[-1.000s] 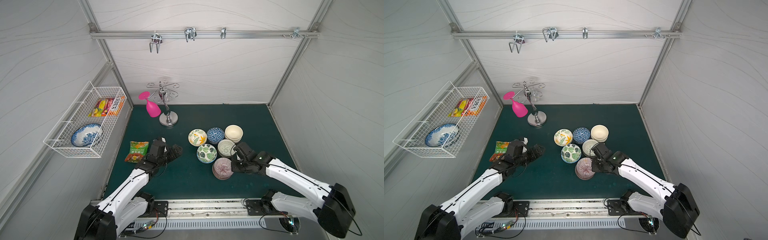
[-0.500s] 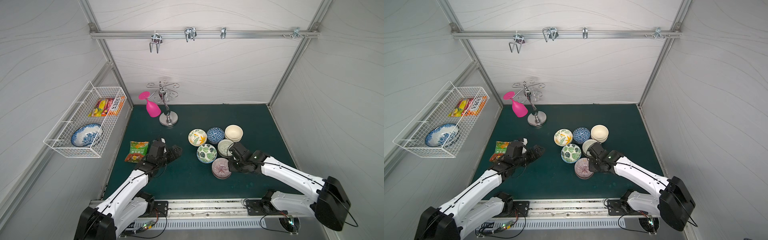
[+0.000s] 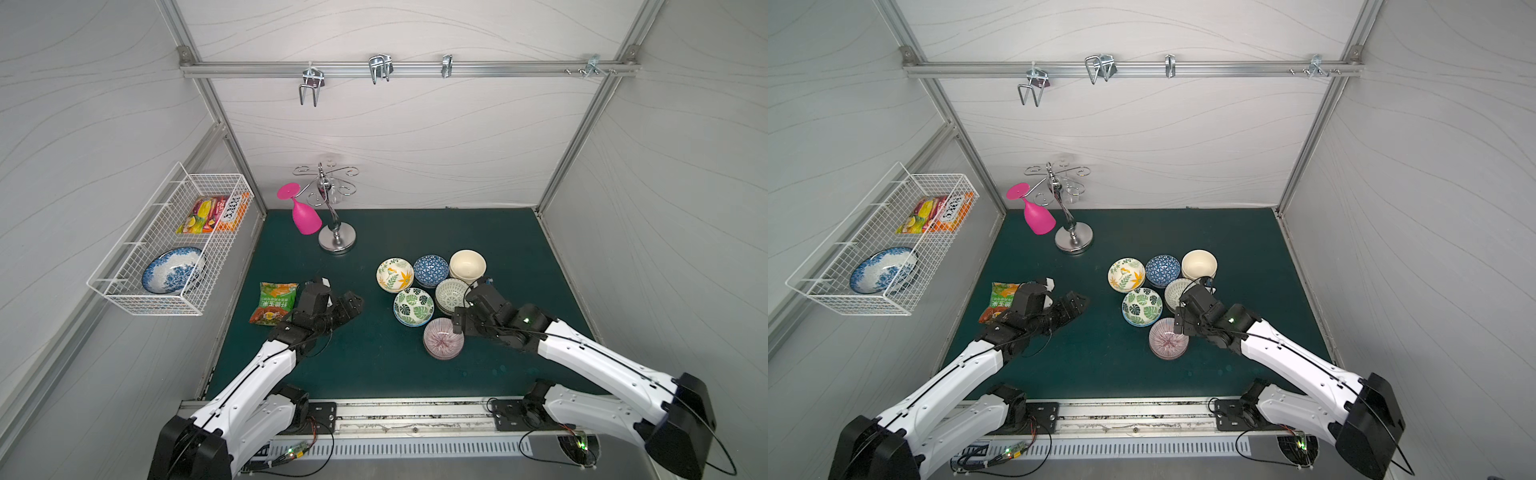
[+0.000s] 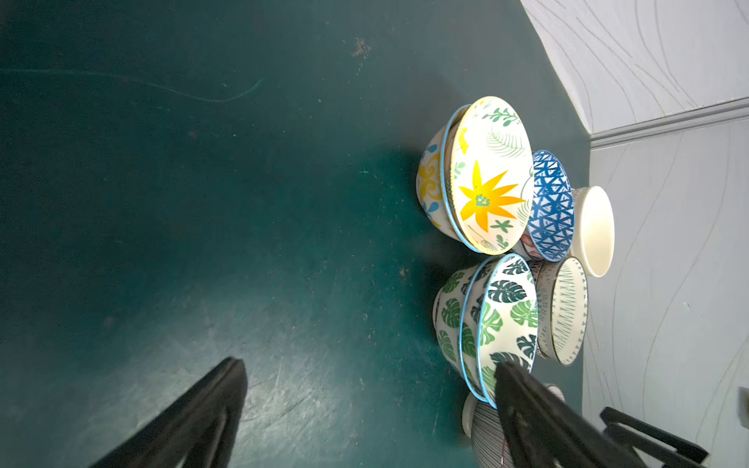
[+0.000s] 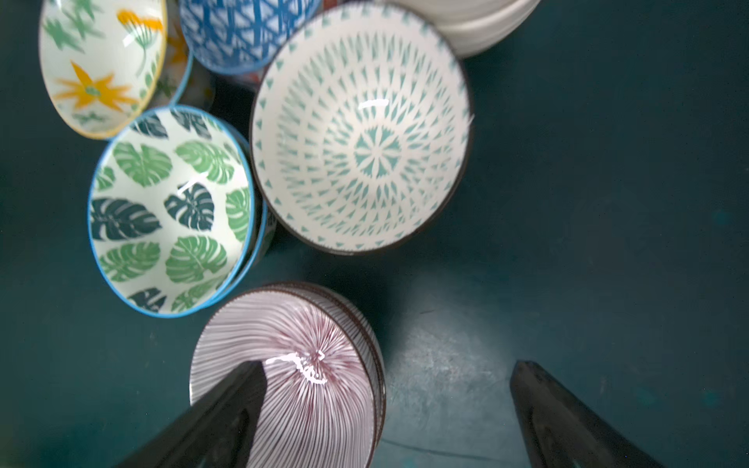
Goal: Stack the bowls
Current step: Place the bowl on the bowl, then reset both arms
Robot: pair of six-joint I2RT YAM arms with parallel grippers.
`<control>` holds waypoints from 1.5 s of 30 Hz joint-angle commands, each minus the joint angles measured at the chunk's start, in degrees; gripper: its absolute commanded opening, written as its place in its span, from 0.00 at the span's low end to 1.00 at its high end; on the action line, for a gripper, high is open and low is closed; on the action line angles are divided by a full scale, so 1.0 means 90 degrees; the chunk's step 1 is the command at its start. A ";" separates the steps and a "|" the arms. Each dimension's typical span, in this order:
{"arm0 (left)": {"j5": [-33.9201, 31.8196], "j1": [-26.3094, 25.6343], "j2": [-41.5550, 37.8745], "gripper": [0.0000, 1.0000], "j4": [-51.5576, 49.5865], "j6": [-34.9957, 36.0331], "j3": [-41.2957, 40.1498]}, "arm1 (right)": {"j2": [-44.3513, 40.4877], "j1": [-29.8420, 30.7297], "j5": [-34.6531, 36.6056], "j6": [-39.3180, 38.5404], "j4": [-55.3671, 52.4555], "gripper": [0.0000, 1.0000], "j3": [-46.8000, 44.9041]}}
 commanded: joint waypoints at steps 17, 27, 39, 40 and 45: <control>0.0187 -0.0167 0.0132 1.00 0.0356 0.0967 0.1148 | -0.2728 -0.0860 0.4158 -0.2005 0.1529 0.99 -0.1213; -0.2159 -0.1448 0.0527 1.00 0.0689 0.2018 0.1473 | -0.2673 -0.1678 0.4105 -0.2756 0.3190 0.99 -0.2359; -0.3407 0.0418 0.0390 1.00 0.4116 0.5163 -0.0469 | -0.1348 -0.3001 0.2569 -0.4275 0.7002 0.99 -0.3522; -0.3326 0.0551 0.0492 1.00 0.4550 0.5278 -0.0618 | -0.1256 -0.3132 0.2411 -0.4211 0.7196 0.99 -0.3595; -0.2858 0.0927 0.1637 1.00 0.6229 0.5757 -0.1027 | -0.0316 -0.3769 0.1838 -0.3992 0.8041 0.99 -0.3767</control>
